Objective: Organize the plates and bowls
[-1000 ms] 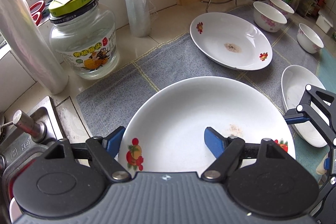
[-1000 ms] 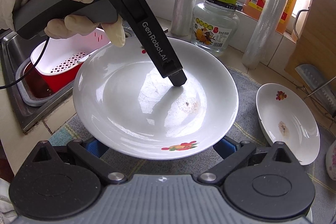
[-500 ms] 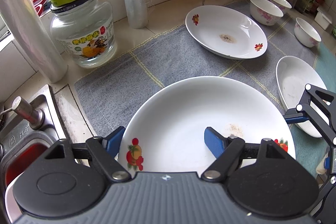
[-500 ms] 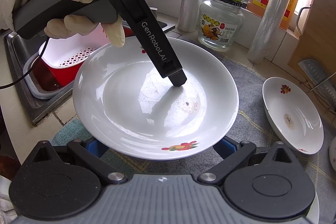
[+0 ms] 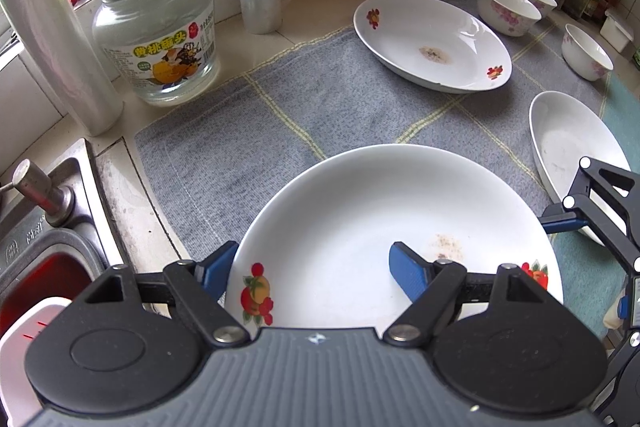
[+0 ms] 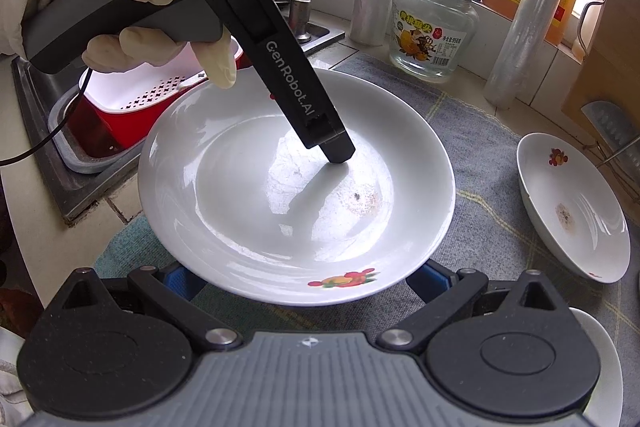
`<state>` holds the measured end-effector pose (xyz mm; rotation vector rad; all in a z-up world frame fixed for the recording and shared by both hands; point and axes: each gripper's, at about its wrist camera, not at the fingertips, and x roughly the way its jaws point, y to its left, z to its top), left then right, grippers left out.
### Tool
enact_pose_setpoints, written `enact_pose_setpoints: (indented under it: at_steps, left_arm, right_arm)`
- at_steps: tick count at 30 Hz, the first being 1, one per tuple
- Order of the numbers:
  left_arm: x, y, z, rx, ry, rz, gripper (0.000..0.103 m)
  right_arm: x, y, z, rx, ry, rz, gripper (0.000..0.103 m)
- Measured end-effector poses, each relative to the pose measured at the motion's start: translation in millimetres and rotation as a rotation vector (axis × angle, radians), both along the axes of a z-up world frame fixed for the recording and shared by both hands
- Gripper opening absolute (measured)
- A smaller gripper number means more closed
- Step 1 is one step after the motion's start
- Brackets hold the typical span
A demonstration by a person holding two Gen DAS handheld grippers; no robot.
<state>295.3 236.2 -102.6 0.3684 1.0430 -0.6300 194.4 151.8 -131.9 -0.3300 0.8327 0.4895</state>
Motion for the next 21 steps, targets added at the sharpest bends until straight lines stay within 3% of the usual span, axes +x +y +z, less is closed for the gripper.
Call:
enact_pose_setpoints:
  at_steps: [21]
  left_arm:
    - [2,-11,-18,-0.022,0.007,-0.044,0.08]
  right_arm:
    - [-4,-10,-15,-0.018,0.033,-0.045,0.103]
